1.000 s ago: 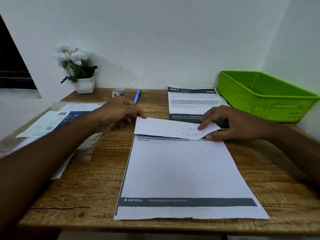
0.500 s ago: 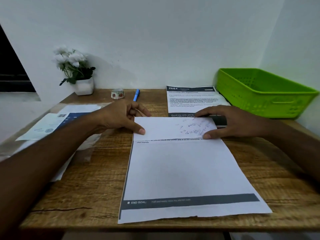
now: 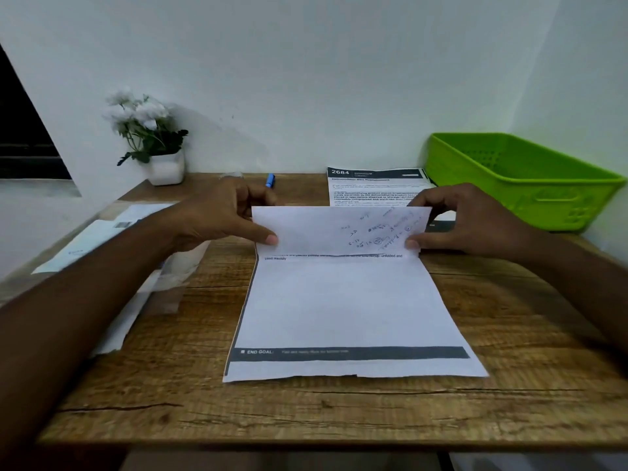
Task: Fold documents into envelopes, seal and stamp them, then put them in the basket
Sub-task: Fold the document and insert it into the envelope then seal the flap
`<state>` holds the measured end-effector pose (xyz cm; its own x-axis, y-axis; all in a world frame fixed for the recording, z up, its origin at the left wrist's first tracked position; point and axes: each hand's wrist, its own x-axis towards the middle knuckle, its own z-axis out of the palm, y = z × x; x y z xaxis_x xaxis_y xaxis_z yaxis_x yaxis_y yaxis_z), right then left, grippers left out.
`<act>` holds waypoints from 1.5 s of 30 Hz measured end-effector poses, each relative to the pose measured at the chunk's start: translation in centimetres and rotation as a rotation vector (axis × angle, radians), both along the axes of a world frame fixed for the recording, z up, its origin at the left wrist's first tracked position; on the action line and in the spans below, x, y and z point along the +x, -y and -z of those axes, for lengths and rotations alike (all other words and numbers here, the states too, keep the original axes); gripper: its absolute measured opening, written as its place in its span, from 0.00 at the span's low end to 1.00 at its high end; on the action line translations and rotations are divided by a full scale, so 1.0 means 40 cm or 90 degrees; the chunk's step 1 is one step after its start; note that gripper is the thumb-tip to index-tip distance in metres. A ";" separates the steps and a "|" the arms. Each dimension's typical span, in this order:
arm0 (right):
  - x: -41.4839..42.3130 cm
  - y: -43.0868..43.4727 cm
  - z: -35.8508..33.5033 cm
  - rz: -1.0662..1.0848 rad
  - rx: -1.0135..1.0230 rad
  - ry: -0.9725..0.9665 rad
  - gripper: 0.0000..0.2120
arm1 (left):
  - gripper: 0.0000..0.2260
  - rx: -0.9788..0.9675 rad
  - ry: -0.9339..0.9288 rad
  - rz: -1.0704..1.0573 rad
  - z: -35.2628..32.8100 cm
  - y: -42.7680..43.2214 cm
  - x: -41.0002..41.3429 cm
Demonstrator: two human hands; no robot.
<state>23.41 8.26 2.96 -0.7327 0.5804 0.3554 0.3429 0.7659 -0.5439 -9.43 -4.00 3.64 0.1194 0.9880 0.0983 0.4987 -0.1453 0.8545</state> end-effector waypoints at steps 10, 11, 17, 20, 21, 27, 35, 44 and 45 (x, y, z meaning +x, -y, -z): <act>0.014 0.022 -0.026 -0.102 -0.016 0.092 0.08 | 0.32 -0.061 0.013 0.138 0.003 0.008 -0.013; 0.014 0.023 -0.026 -0.117 -0.017 0.102 0.09 | 0.32 -0.065 -0.002 0.149 0.003 0.007 -0.011; 0.013 0.026 -0.021 -0.171 -0.009 0.139 0.12 | 0.26 -0.104 -0.067 0.189 0.005 0.010 -0.001; 0.010 0.030 -0.020 -0.183 -0.021 0.166 0.15 | 0.20 -0.086 -0.118 0.174 0.005 0.010 0.006; 0.009 0.031 -0.021 -0.187 -0.028 0.178 0.16 | 0.20 -0.081 -0.134 0.171 0.004 0.010 0.011; 0.012 0.036 -0.031 -0.225 -0.081 0.260 0.24 | 0.21 -0.064 -0.257 0.149 0.005 0.008 0.040; -0.004 0.044 -0.016 -0.178 -0.087 0.225 0.20 | 0.22 -0.035 -0.367 0.114 -0.011 0.015 0.055; -0.024 0.049 0.001 -0.097 -0.128 0.221 0.27 | 0.27 -0.071 -0.442 0.097 -0.018 0.022 0.072; -0.022 0.052 0.000 -0.094 -0.140 0.226 0.25 | 0.26 -0.070 -0.443 0.101 -0.018 0.023 0.073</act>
